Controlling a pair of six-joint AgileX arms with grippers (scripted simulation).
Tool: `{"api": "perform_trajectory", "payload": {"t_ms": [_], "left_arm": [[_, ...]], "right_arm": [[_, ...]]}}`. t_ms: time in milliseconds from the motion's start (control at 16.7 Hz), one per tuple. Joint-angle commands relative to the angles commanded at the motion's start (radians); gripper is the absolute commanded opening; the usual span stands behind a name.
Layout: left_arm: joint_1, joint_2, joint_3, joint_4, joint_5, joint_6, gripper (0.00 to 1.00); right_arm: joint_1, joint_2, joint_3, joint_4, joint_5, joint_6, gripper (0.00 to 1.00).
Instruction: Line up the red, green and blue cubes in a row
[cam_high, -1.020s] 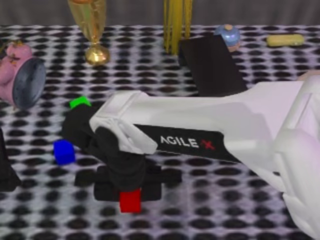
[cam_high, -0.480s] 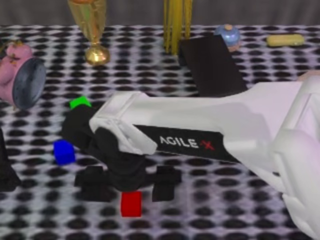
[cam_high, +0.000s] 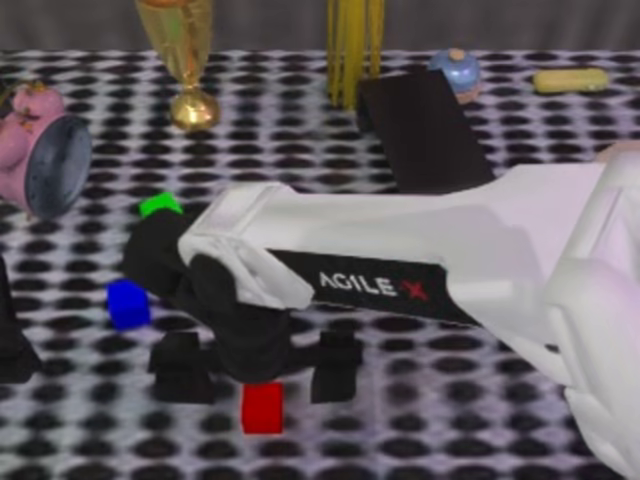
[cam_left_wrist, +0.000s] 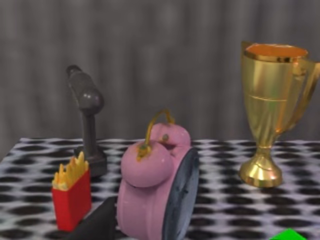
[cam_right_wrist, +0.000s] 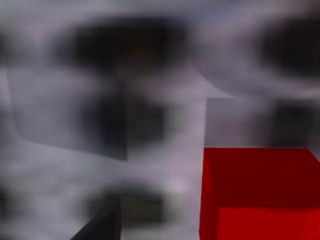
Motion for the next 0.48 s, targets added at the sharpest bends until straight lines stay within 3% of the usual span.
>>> {"api": "perform_trajectory", "payload": {"t_ms": [480], "left_arm": [[0.000,0.000,0.000,0.000,0.000,0.000,1.00]], "right_arm": [[0.013,-0.064,0.161,-0.227,-0.001,0.004,1.00]]}}
